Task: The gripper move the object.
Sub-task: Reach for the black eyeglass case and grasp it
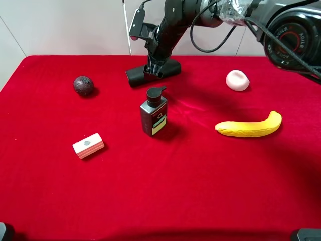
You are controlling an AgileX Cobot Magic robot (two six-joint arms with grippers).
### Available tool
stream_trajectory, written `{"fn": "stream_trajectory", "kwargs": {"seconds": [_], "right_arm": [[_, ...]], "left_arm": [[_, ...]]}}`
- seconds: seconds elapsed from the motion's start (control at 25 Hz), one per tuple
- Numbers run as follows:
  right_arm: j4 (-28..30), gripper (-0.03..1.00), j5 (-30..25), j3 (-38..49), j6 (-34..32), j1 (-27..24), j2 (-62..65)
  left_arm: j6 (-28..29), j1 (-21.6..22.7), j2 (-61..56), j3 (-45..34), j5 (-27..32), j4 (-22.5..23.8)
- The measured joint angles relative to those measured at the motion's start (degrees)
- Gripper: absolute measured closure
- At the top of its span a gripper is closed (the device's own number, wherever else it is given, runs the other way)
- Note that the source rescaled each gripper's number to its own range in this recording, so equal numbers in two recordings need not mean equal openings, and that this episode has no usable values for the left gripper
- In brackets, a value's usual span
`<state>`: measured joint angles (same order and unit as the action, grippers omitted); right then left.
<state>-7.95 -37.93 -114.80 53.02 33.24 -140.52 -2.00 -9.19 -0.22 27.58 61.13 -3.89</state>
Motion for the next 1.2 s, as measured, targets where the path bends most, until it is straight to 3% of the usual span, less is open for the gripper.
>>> {"fn": "stream_trajectory", "kwargs": {"seconds": [1.2], "right_arm": [[-4.2,-0.01,3.9,-0.2,2.6,0.1,-4.2]], "left_arm": [[0.0,0.0,0.0,0.0,0.0,0.7]]}}
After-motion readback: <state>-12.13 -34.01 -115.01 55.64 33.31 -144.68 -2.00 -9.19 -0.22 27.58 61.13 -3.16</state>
